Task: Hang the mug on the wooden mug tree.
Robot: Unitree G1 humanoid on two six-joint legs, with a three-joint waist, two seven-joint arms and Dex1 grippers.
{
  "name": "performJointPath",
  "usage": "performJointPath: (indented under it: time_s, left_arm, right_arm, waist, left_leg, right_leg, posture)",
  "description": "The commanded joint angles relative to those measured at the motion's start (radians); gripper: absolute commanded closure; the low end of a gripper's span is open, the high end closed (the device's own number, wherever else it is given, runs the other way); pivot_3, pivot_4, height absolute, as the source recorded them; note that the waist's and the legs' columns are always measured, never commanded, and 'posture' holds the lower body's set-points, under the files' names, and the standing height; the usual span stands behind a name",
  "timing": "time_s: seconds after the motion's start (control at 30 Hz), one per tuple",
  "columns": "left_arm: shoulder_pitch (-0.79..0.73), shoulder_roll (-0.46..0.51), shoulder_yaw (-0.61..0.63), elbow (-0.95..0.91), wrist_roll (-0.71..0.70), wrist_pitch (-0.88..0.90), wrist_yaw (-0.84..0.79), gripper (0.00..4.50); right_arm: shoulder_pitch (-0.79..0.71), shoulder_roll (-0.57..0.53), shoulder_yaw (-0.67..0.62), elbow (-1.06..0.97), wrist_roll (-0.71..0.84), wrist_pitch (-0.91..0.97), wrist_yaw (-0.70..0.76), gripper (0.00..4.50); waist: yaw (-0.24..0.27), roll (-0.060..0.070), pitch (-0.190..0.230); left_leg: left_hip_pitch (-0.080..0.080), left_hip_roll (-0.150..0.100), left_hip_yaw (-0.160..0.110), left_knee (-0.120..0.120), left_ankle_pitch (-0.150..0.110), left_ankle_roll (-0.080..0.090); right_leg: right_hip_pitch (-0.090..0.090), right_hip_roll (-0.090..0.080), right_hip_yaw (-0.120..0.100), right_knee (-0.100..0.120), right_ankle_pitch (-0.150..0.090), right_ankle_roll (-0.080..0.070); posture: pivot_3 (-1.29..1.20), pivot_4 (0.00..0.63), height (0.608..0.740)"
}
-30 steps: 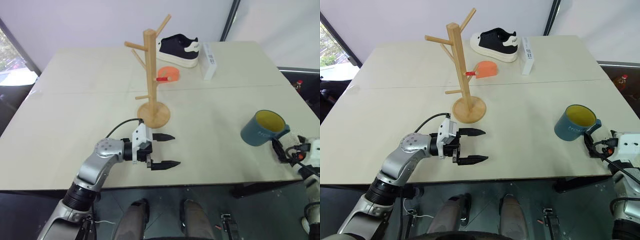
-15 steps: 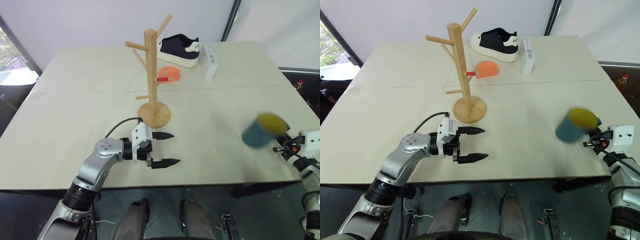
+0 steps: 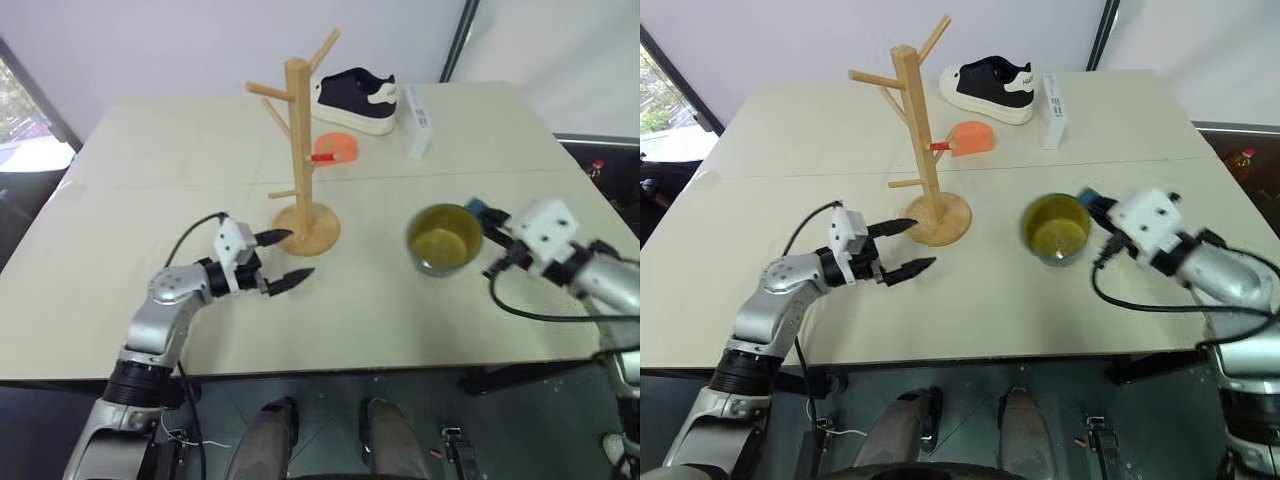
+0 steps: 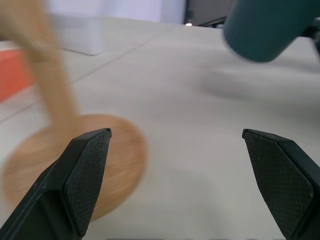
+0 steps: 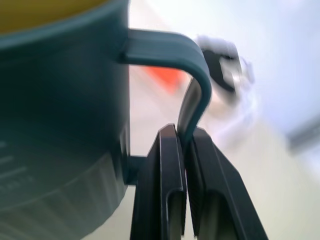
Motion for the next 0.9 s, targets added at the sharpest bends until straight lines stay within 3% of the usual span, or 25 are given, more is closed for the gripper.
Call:
performJointPath:
  time_s: [0.03,0.27,0.9]
  left_arm:
    - [-0.028,0.019,0.062,-0.002,-0.026,-0.026,0.004,0.0]
    - [-0.045,0.037,0.133,-0.026,-0.079,0.007,0.018,0.0]
    - [-0.043,0.07,0.179,-0.058,-0.131,0.055,0.028,0.0]
  right_arm:
    - [-0.151,-0.019,0.086,-0.072,-0.015,0.118,0.018,4.46]
    - [-0.401,0.0,0.247,-0.037,-0.066,0.258,0.077,4.46]
    - [-0.68,0.132,0.414,0.17,-0.199,0.32,0.111,4.46]
  waist:
    - [0.005,0.0,0.0]
    - [0.02,-0.002,0.001]
    - [-0.006,-0.003,0.002]
  left_leg:
    - [-0.002,-0.001,-0.001,0.0,0.0,0.0]
    - [-0.008,-0.002,0.001,-0.001,0.0,0.0]
    - [-0.007,-0.003,0.003,0.0,0.0,0.0]
  right_leg:
    - [-0.003,-0.001,0.0,0.0,0.001,-0.002]
    - [-0.01,0.0,0.001,0.001,0.003,0.001]
    - [-0.01,0.001,0.001,0.004,0.005,0.003]
  posture:
    - [0.0,0.15,0.74]
    - [0.0,0.15,0.74]
    - [0.0,0.15,0.74]
